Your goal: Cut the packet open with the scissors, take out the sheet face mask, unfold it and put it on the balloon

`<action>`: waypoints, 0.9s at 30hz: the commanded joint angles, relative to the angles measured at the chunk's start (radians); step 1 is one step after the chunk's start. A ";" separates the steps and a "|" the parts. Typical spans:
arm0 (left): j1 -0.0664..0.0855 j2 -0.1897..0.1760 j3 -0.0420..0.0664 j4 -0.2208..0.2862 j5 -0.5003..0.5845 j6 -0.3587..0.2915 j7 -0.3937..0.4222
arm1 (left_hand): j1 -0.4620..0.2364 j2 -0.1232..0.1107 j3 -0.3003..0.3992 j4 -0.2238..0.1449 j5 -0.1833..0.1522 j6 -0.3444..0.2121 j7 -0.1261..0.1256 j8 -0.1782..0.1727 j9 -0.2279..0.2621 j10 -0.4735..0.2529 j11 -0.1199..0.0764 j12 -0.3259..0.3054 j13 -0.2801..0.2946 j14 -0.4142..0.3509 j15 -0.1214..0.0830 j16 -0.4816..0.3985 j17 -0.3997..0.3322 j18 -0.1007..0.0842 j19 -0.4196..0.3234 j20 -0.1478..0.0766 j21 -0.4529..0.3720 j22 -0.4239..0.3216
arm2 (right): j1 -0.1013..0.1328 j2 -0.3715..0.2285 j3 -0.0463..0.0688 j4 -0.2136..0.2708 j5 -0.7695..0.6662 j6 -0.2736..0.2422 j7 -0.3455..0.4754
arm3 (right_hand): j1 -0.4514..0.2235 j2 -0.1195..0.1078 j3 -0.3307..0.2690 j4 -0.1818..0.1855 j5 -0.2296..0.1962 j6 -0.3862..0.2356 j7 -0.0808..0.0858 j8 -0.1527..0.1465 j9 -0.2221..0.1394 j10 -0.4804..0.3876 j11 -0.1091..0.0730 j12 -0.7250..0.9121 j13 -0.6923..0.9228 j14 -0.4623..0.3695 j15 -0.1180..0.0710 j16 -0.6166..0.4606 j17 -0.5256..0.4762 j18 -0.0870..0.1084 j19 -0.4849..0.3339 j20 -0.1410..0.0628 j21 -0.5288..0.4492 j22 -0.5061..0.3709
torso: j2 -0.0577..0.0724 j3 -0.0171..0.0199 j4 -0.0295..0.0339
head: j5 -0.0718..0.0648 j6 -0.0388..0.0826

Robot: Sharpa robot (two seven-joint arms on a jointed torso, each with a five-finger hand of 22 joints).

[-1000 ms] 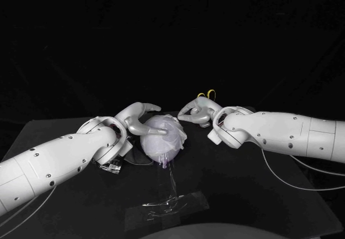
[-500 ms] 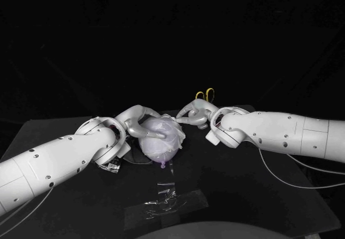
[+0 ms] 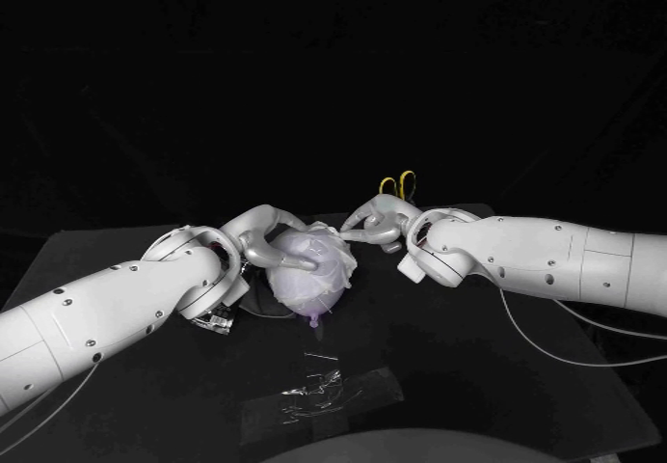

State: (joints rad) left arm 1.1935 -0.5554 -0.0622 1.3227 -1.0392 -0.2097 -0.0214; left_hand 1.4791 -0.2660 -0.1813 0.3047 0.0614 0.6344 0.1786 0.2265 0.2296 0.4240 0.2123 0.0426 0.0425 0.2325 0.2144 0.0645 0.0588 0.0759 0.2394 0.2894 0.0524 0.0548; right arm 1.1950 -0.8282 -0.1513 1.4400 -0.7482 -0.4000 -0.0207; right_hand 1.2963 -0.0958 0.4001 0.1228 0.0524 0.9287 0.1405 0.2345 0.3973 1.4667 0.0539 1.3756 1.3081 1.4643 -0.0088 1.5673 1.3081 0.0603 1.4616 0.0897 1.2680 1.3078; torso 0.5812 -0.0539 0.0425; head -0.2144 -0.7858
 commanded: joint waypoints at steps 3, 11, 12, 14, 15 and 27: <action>-0.004 -0.003 -0.004 0.001 -0.011 0.031 -0.014 | 0.005 0.011 0.008 -0.002 -0.006 0.006 0.056 0.004 0.001 0.005 -0.004 0.000 0.001 0.002 -0.006 -0.005 0.002 -0.005 -0.004 0.000 -0.006 -0.002 | -0.004 0.005 0.000 0.003 -0.001 0.038 0.012 | 0.026 0.026 0.007 -0.020 -0.004 0.072 -0.023 0.028 0.011 0.014 -0.014 0.006 0.155 0.106 -0.013 0.003 0.263 -0.004 0.013 -0.004 -0.002 0.190 | 0.001 0.0002 -0.0001 | 0.001 0.000; -0.004 -0.005 -0.004 0.001 -0.011 0.029 -0.014 | 0.007 0.010 0.008 -0.003 -0.006 0.000 0.057 0.002 -0.001 0.001 -0.003 -0.001 0.000 0.003 -0.006 -0.005 0.002 -0.005 -0.005 0.000 -0.006 -0.002 | -0.009 0.008 0.000 0.016 -0.019 0.037 0.017 | 0.033 0.025 0.004 -0.028 -0.004 0.085 -0.032 0.035 0.014 0.012 -0.023 0.002 0.154 0.106 -0.022 0.003 0.263 -0.004 0.011 -0.012 -0.005 0.189 | 0.000 -0.0001 0.0001 | 0.001 -0.004; -0.005 -0.006 -0.004 0.001 -0.011 0.029 -0.014 | 0.007 0.010 0.008 -0.003 -0.006 0.000 0.057 0.002 -0.001 0.001 -0.003 -0.001 0.000 0.003 -0.006 -0.005 0.002 -0.005 -0.005 0.000 -0.006 -0.002 | -0.009 0.009 0.000 0.018 -0.023 0.033 0.017 | 0.032 0.023 0.003 -0.028 -0.004 0.080 -0.030 0.032 0.012 0.012 -0.023 0.002 0.153 0.106 -0.023 0.003 0.263 -0.003 0.010 -0.013 -0.006 0.188 | 0.000 -0.0001 0.0001 | 0.001 -0.004; -0.005 -0.006 -0.004 0.001 -0.011 0.029 -0.014 | 0.010 0.011 0.009 -0.003 -0.006 -0.002 0.058 0.001 -0.002 0.001 -0.002 -0.001 0.000 0.004 -0.006 -0.004 0.002 -0.003 -0.004 0.000 -0.006 -0.002 | -0.010 0.009 0.000 0.020 -0.033 0.024 0.017 | 0.030 0.020 0.000 -0.028 -0.004 0.072 -0.027 0.026 0.010 0.010 -0.021 -0.001 0.152 0.106 -0.023 0.003 0.263 -0.004 0.011 -0.014 -0.006 0.189 | 0.000 -0.0002 0.0001 | 0.001 -0.004; -0.005 -0.006 -0.004 0.001 -0.011 0.029 -0.014 | 0.010 0.011 0.009 -0.003 -0.006 -0.002 0.058 0.001 -0.002 0.001 -0.002 -0.001 0.000 0.004 -0.006 -0.004 0.002 -0.003 -0.004 0.000 -0.006 -0.002 | -0.010 0.009 0.000 0.021 -0.037 0.019 0.016 | 0.028 0.017 -0.003 -0.028 -0.004 0.066 -0.025 0.023 0.008 0.009 -0.020 -0.003 0.151 0.106 -0.022 0.003 0.263 -0.004 0.010 -0.014 -0.007 0.188 | 0.000 -0.0002 0.0001 | 0.001 -0.004; -0.005 -0.011 -0.005 0.003 -0.011 0.034 -0.015 | 0.013 0.015 0.012 -0.003 -0.007 -0.002 0.060 0.001 -0.002 0.002 -0.001 -0.001 0.000 0.005 -0.005 -0.004 0.002 -0.001 -0.005 -0.001 -0.006 -0.002 | -0.012 0.017 0.000 0.023 -0.075 -0.079 0.004 | 0.069 0.045 0.015 -0.055 -0.004 0.126 -0.054 0.064 0.027 0.023 -0.040 0.020 0.163 0.106 -0.035 0.003 0.263 -0.008 0.019 -0.021 0.021 0.195 | 0.000 0.0005 0.0003 | 0.001 -0.007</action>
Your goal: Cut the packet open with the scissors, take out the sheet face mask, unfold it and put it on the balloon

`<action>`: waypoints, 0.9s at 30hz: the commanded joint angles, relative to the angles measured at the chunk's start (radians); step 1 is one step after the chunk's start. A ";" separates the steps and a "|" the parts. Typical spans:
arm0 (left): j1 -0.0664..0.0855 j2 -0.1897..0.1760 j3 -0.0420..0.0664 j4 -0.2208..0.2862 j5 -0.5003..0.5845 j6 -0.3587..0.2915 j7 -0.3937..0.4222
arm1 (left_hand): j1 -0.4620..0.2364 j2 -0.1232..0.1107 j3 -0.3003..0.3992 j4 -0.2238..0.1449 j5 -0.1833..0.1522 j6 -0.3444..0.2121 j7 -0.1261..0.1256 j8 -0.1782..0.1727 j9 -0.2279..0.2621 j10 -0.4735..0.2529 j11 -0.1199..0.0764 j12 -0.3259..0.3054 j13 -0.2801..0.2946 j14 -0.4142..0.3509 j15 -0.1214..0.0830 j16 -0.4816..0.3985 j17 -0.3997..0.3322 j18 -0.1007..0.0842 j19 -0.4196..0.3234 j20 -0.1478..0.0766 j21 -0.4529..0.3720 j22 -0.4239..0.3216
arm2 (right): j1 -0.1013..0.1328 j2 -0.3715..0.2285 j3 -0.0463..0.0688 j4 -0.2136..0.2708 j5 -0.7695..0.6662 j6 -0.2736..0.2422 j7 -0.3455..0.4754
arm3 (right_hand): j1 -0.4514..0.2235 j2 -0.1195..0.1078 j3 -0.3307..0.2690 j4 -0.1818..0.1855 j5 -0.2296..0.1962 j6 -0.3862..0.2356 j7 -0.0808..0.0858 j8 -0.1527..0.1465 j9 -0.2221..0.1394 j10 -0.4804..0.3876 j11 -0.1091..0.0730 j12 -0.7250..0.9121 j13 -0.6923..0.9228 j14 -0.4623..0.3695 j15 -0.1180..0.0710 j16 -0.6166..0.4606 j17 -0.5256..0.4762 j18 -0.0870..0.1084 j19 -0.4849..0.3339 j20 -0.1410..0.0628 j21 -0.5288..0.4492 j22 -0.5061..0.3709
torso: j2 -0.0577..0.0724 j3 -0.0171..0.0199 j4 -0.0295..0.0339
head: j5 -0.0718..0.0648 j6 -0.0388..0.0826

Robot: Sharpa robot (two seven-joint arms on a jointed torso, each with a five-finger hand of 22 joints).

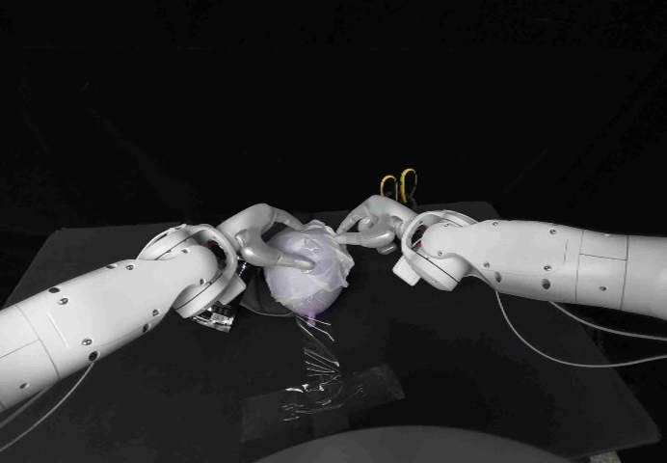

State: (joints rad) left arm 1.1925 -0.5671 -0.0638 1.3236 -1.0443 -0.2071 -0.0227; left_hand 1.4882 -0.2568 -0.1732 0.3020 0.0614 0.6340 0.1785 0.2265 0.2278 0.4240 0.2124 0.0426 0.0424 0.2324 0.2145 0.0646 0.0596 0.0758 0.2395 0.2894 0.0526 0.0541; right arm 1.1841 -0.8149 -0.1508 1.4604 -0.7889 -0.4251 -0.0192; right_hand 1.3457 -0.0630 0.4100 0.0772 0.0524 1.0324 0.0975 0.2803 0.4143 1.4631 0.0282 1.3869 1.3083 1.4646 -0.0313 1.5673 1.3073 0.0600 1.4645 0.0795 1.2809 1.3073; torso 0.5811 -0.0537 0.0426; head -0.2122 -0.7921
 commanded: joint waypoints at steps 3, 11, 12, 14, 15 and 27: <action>-0.004 0.000 -0.004 0.003 -0.006 0.032 -0.013 | 0.004 0.006 0.004 0.000 -0.007 -0.001 0.060 0.001 0.000 0.002 -0.001 -0.001 0.000 0.005 -0.005 -0.004 0.002 -0.001 -0.005 -0.001 -0.006 -0.001 | -0.001 0.004 0.000 0.001 -0.029 -0.073 0.000 | 0.022 0.028 0.018 -0.012 -0.004 0.044 -0.023 0.042 0.025 0.033 -0.025 0.018 0.168 0.106 -0.022 0.003 0.263 -0.009 0.019 -0.019 0.015 0.197 | 0.000 0.0002 -0.0001 | -0.001 -0.002; -0.004 -0.001 -0.005 0.003 -0.006 0.035 -0.014 | 0.008 0.013 0.009 0.000 -0.007 0.000 0.061 0.002 0.001 0.003 -0.001 0.000 0.000 0.005 -0.005 -0.005 0.002 0.001 -0.005 -0.001 -0.006 -0.002 | -0.002 -0.002 0.000 -0.004 -0.015 -0.105 -0.016 | 0.011 0.033 0.052 -0.021 -0.004 0.042 -0.033 0.084 0.062 0.043 -0.036 0.033 0.177 0.106 -0.034 0.003 0.263 -0.009 0.020 -0.034 0.019 0.197 | 0.000 0.0003 -0.0006 | 0.000 -0.002; -0.004 -0.002 -0.005 0.003 -0.006 0.035 -0.014 | 0.008 0.013 0.009 0.000 -0.007 0.000 0.061 0.002 0.001 0.003 -0.001 0.000 0.000 0.005 -0.005 -0.005 0.002 0.001 -0.005 -0.001 -0.006 -0.002 | -0.002 -0.003 0.000 -0.004 -0.014 -0.107 -0.019 | 0.009 0.032 0.056 -0.023 -0.004 0.041 -0.033 0.089 0.067 0.044 -0.037 0.035 0.178 0.106 -0.035 0.003 0.263 -0.010 0.020 -0.035 0.020 0.197 | 0.000 0.0003 -0.0006 | 0.000 -0.002; -0.004 -0.002 -0.005 0.003 -0.006 0.035 -0.014 | 0.008 0.013 0.009 0.000 -0.007 0.000 0.061 0.002 0.001 0.003 -0.001 0.000 0.000 0.005 -0.005 -0.005 0.002 0.001 -0.005 -0.001 -0.006 -0.002 | -0.002 -0.006 0.000 -0.006 -0.013 -0.109 -0.026 | 0.005 0.030 0.064 -0.026 -0.004 0.036 -0.034 0.098 0.077 0.046 -0.038 0.037 0.179 0.106 -0.036 0.003 0.263 -0.010 0.020 -0.036 0.019 0.197 | 0.000 0.0006 -0.0009 | 0.001 -0.002; -0.004 -0.002 -0.005 0.003 -0.006 0.035 -0.014 | 0.008 0.013 0.009 0.000 -0.007 0.000 0.061 0.002 0.001 0.003 -0.001 0.000 0.000 0.005 -0.005 -0.005 0.002 0.001 -0.005 -0.001 -0.006 -0.002 | -0.002 -0.007 0.000 -0.007 -0.013 -0.108 -0.029 | 0.003 0.029 0.067 -0.027 -0.004 0.035 -0.035 0.101 0.079 0.046 -0.038 0.038 0.180 0.106 -0.036 0.003 0.263 -0.010 0.020 -0.037 0.019 0.197 | -0.001 0.0005 -0.0011 | 0.001 -0.002; -0.004 -0.003 -0.006 0.002 -0.006 0.036 -0.015 | 0.011 0.017 0.013 0.000 -0.008 0.001 0.060 0.002 0.001 0.005 -0.001 0.000 0.001 0.005 -0.006 -0.005 0.002 0.003 -0.005 -0.001 -0.006 -0.002 | 0.000 -0.017 0.000 -0.035 -0.056 -0.083 -0.117 | -0.015 0.015 0.088 -0.033 -0.004 0.017 -0.035 0.123 0.104 0.042 -0.039 0.027 0.175 0.106 -0.038 0.003 0.263 -0.007 0.014 -0.039 0.002 0.193 | -0.001 0.0006 -0.0012 | 0.001 -0.002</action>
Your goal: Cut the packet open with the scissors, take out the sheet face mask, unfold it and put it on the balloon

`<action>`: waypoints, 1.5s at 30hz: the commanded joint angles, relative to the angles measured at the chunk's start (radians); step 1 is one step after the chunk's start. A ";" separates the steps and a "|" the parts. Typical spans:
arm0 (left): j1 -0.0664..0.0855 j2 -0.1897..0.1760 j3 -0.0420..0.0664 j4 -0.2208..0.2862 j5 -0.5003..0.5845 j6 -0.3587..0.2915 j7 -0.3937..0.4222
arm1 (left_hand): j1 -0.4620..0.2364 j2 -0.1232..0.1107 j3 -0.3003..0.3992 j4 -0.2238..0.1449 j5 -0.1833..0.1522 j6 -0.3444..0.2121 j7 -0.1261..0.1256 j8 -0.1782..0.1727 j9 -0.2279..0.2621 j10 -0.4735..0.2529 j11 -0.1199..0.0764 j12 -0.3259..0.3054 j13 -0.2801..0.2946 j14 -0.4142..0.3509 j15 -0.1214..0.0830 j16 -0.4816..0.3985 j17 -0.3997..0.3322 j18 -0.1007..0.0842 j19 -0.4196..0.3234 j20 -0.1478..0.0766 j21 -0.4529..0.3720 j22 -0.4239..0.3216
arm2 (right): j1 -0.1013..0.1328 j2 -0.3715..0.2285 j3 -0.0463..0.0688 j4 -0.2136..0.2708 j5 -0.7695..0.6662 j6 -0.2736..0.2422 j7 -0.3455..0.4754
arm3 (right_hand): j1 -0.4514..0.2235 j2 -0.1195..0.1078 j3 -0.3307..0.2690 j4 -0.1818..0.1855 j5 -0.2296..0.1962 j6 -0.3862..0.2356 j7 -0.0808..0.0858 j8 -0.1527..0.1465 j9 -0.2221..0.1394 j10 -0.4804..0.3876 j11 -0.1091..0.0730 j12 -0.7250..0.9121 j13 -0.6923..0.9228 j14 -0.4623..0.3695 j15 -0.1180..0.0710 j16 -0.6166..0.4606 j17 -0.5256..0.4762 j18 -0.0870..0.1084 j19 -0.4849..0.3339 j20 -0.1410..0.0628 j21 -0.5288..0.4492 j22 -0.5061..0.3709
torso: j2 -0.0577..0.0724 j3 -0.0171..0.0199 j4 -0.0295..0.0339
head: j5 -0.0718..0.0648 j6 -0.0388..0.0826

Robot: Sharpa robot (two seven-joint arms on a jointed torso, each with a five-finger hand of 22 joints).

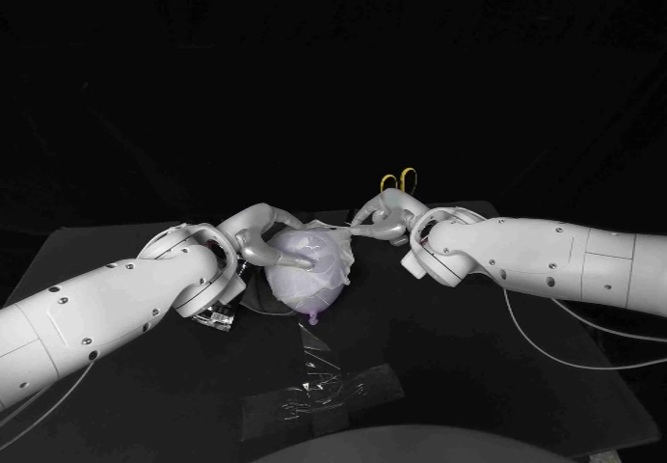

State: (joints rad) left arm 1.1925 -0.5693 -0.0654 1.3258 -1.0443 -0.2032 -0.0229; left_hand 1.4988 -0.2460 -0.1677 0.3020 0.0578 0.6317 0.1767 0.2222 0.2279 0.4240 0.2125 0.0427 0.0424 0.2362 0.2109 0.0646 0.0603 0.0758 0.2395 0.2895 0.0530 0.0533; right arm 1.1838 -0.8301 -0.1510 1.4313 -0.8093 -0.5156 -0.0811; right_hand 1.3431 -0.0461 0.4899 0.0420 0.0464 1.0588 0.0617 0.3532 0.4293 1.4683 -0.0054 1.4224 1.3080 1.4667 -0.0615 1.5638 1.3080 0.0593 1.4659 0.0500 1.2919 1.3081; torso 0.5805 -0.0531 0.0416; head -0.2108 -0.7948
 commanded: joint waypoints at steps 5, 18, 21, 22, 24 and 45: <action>-0.004 0.000 -0.004 0.000 -0.006 0.033 -0.015 | 0.000 0.006 0.008 0.000 -0.004 0.004 0.062 0.007 0.001 0.005 -0.001 0.000 0.001 0.002 -0.002 -0.005 0.001 0.003 -0.006 -0.001 -0.007 -0.001 | 0.001 0.000 0.000 -0.010 -0.066 -0.008 -0.087 | -0.016 -0.006 0.013 0.000 0.002 -0.017 0.001 0.054 0.094 0.033 -0.005 -0.016 0.171 0.104 -0.007 0.007 0.263 -0.006 0.011 -0.010 -0.011 0.191 | 0.000 -0.0003 0.0009 | 0.000 0.003; -0.004 -0.001 -0.005 0.001 -0.005 0.032 -0.015 | 0.002 0.007 0.009 0.000 -0.004 0.003 0.062 0.006 0.001 0.002 -0.001 -0.001 0.000 0.001 -0.002 -0.006 0.001 0.005 -0.005 -0.001 -0.007 -0.001 | 0.002 0.000 0.000 -0.010 -0.037 0.021 -0.088 | -0.129 -0.121 -0.089 0.063 0.007 -0.229 0.096 -0.077 0.047 -0.167 0.078 -0.370 -0.024 0.104 0.064 0.007 0.263 0.020 -0.066 0.038 -0.205 0.143 | 0.001 -0.0003 0.0003 | 0.003 0.009; -0.004 -0.001 -0.005 0.001 -0.004 0.031 -0.014 | 0.002 0.006 0.009 0.000 -0.004 0.002 0.062 0.006 0.000 0.002 -0.001 -0.001 0.000 0.002 -0.002 -0.006 0.001 0.005 -0.005 -0.001 -0.007 -0.001 | 0.007 0.003 0.001 -0.005 0.003 -0.021 -0.043 | -0.131 -0.081 -0.092 0.090 0.010 -0.194 0.090 -0.071 0.046 -0.123 0.073 -0.299 0.006 0.104 0.061 0.007 0.263 0.017 -0.049 0.045 -0.163 0.153 | 0.001 0.0005 0.0009 | 0.007 0.010; -0.004 -0.001 -0.005 0.002 -0.003 0.031 -0.013 | 0.002 0.006 0.009 0.000 -0.004 0.002 0.062 0.006 0.000 0.002 -0.001 -0.001 0.000 0.002 -0.002 -0.006 0.001 0.005 -0.005 -0.001 -0.007 -0.001 | 0.010 0.004 0.001 -0.005 0.014 -0.029 -0.035 | -0.128 -0.058 -0.085 0.100 0.009 -0.173 0.084 -0.068 0.045 -0.084 0.068 -0.232 0.041 0.104 0.057 0.007 0.263 0.012 -0.031 0.045 -0.120 0.165 | 0.001 0.0008 0.0014 | 0.007 0.010; -0.004 -0.001 -0.006 0.002 -0.003 0.030 -0.012 | 0.002 0.006 0.009 0.000 -0.004 0.002 0.062 0.006 0.000 0.002 -0.001 -0.001 0.000 0.002 -0.002 -0.006 0.001 0.005 -0.005 -0.001 -0.007 -0.001 | 0.017 0.008 0.002 -0.007 0.030 -0.036 -0.025 | -0.130 -0.040 -0.082 0.113 0.010 -0.153 0.076 -0.067 0.042 -0.052 0.061 -0.174 0.072 0.104 0.051 0.007 0.263 0.007 -0.016 0.044 -0.085 0.174 | 0.000 0.0007 0.0016 | 0.007 0.011; -0.004 0.003 -0.006 0.000 0.002 0.027 -0.007 | 0.007 0.013 0.015 -0.001 -0.004 0.002 0.063 0.006 0.000 -0.001 0.001 -0.001 0.000 0.005 -0.001 -0.005 0.002 0.008 -0.002 -0.001 -0.006 0.000 | 0.054 0.178 0.003 -0.158 0.079 0.097 -0.118 | -0.189 -0.057 -0.147 0.183 0.002 -0.116 0.069 -0.097 0.020 0.018 0.055 -0.027 0.158 0.104 0.044 0.007 0.263 -0.007 0.014 0.036 -0.008 0.193 | 0.002 -0.0025 0.0033 | 0.007 0.017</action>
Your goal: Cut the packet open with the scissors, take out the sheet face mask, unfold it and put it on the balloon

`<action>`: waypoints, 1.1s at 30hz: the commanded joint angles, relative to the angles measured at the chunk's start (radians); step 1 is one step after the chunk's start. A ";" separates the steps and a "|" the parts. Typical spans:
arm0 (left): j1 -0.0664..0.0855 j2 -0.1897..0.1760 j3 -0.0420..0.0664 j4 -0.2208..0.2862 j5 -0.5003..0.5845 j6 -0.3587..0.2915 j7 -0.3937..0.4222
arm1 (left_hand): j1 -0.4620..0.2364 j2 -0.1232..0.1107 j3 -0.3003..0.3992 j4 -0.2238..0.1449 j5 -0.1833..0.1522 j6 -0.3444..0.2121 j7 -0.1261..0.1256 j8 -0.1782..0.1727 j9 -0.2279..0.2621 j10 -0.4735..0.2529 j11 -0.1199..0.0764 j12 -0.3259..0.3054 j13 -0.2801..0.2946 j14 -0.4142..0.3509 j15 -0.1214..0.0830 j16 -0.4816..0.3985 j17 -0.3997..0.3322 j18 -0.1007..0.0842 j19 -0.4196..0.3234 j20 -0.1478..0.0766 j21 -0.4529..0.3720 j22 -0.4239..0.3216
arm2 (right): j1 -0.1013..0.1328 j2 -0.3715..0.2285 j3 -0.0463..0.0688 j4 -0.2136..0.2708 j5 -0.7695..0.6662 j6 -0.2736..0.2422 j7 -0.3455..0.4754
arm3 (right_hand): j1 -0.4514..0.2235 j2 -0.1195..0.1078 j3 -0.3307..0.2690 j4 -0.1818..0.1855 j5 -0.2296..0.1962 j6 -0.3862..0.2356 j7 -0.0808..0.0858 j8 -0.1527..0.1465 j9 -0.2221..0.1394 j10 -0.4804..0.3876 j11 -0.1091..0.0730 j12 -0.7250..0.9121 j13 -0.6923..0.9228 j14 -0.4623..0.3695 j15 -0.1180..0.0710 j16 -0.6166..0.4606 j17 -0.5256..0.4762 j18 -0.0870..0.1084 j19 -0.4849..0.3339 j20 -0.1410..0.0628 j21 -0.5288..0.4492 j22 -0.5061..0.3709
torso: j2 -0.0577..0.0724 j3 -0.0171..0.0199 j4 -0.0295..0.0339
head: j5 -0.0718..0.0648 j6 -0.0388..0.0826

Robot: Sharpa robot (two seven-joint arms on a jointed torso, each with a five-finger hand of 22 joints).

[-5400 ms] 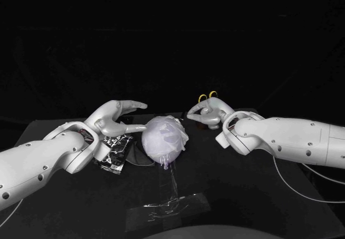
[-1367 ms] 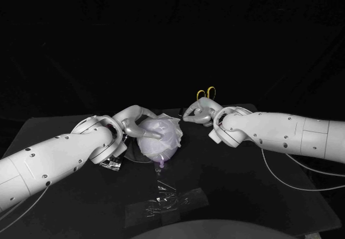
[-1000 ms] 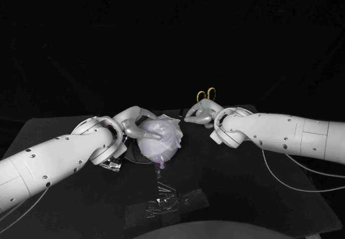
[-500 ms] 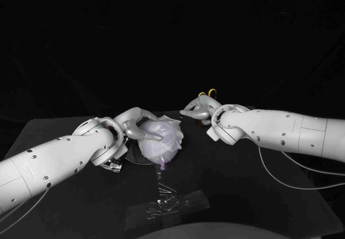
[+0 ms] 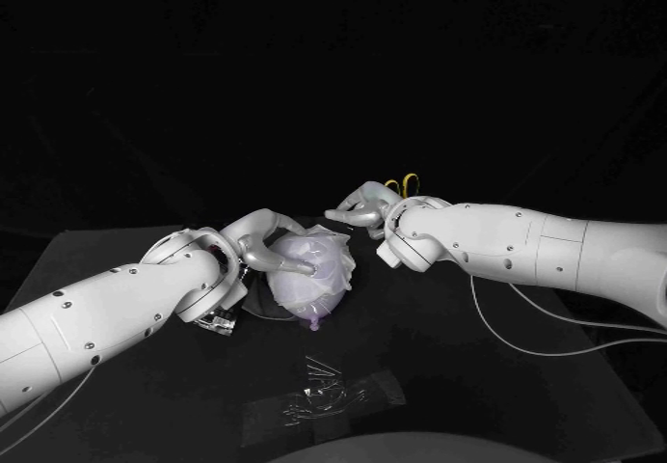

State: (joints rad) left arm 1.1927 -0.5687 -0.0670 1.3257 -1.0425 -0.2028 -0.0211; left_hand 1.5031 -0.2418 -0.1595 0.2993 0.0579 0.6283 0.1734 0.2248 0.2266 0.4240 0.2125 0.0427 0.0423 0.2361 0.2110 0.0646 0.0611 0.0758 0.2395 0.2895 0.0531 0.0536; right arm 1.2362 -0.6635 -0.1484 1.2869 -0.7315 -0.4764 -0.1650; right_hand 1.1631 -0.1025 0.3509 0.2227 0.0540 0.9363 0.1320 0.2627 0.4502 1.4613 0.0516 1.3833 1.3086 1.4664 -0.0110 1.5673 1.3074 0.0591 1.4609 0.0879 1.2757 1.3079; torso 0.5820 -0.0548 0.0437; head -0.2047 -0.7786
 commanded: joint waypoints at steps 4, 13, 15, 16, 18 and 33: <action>-0.005 0.003 -0.004 0.000 0.001 0.028 -0.009 | 0.006 0.013 0.011 0.002 -0.005 0.005 0.068 0.003 0.001 0.000 0.002 -0.001 0.000 0.006 0.000 -0.005 0.002 0.010 -0.001 0.000 -0.005 -0.001 | 0.002 0.031 0.001 -0.030 -0.004 0.087 -0.041 | -0.010 -0.001 -0.011 0.005 -0.006 0.007 -0.002 -0.008 -0.002 0.036 -0.002 0.033 0.171 0.104 -0.006 0.003 0.263 -0.008 0.022 -0.002 0.016 0.195 | 0.000 -0.0004 0.0006 | 0.002 0.000; -0.005 0.003 -0.004 0.000 0.001 0.030 -0.010 | 0.007 0.014 0.012 0.002 -0.005 0.005 0.068 0.003 0.001 0.000 0.002 -0.001 0.000 0.006 0.000 -0.005 0.002 0.011 -0.001 0.000 -0.005 -0.001 | 0.002 0.044 0.001 -0.034 -0.024 0.144 -0.046 | -0.002 0.000 -0.034 0.015 -0.006 0.026 -0.007 -0.010 -0.003 0.075 -0.006 0.116 0.220 0.104 -0.009 0.003 0.263 -0.016 0.037 -0.004 0.064 0.206 | -0.001 0.0009 -0.0013 | 0.003 -0.003; -0.005 0.003 -0.004 -0.001 0.001 0.031 -0.010 | 0.008 0.016 0.014 0.002 -0.005 0.005 0.069 0.003 0.001 0.000 0.003 -0.001 0.000 0.005 0.000 -0.006 0.002 0.012 -0.001 0.000 -0.005 -0.001 | 0.002 0.045 0.001 -0.033 -0.026 0.157 -0.045 | -0.002 0.000 -0.037 0.017 -0.006 0.029 -0.008 -0.009 -0.003 0.076 -0.006 0.119 0.222 0.104 -0.009 0.003 0.263 -0.016 0.037 -0.005 0.064 0.206 | -0.001 0.0013 -0.0017 | 0.004 -0.003; -0.005 0.003 -0.004 -0.001 0.001 0.031 -0.010 | 0.008 0.016 0.014 0.002 -0.005 0.005 0.069 0.003 0.001 0.000 0.003 -0.001 0.000 0.005 0.000 -0.006 0.002 0.012 -0.001 0.000 -0.005 -0.001 | 0.002 0.045 0.001 -0.033 -0.027 0.160 -0.046 | -0.003 0.000 -0.042 0.021 -0.006 0.033 -0.009 -0.009 -0.002 0.080 -0.007 0.127 0.227 0.104 -0.010 0.003 0.263 -0.016 0.037 -0.005 0.065 0.206 | -0.001 0.0015 -0.0020 | 0.004 -0.003; -0.005 0.003 -0.004 -0.001 0.001 0.031 -0.010 | 0.008 0.016 0.014 0.002 -0.005 0.005 0.069 0.003 0.001 0.000 0.003 -0.001 0.000 0.005 0.000 -0.006 0.002 0.012 -0.001 0.000 -0.005 -0.001 | 0.002 0.046 0.001 -0.033 -0.030 0.167 -0.046 | -0.004 0.000 -0.042 0.021 -0.006 0.034 -0.009 -0.009 -0.002 0.080 -0.007 0.127 0.227 0.104 -0.010 0.003 0.263 -0.016 0.037 -0.005 0.065 0.206 | -0.001 0.0016 -0.0018 | 0.004 -0.004; -0.005 0.003 -0.004 -0.001 0.002 0.033 -0.011 | 0.008 0.016 0.014 0.002 -0.005 0.005 0.069 0.003 0.001 0.000 0.003 -0.001 0.000 0.005 0.000 -0.006 0.002 0.012 -0.001 0.000 -0.005 -0.001 | 0.002 0.057 0.001 -0.049 -0.060 0.164 -0.064 | 0.168 0.054 0.038 -0.089 -0.005 0.095 -0.044 0.023 0.011 0.089 -0.038 0.148 0.239 0.104 -0.032 0.003 0.263 -0.017 0.040 -0.019 0.078 0.209 | -0.001 0.0011 -0.0007 | 0.003 -0.007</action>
State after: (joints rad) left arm 1.1922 -0.5671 -0.0675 1.3246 -1.0417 -0.2000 -0.0215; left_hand 1.5093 -0.2356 -0.1527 0.3007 0.0578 0.6281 0.1732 0.2239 0.2268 0.4240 0.2126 0.0427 0.0423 0.2361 0.2111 0.0646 0.0618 0.0758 0.2395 0.2895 0.0531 0.0537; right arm 1.2387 -0.6096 -0.1472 1.2380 -0.7619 -0.3321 -0.2164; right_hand 1.3168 -0.0498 0.3833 0.1440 0.0540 1.0233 0.0882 0.2816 0.4589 1.4652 0.0196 1.5274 1.3082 1.4631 -0.0362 1.5673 1.3081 0.0590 1.4650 0.0728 1.3477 1.3081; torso 0.5810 -0.0538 0.0423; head -0.2005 -0.7846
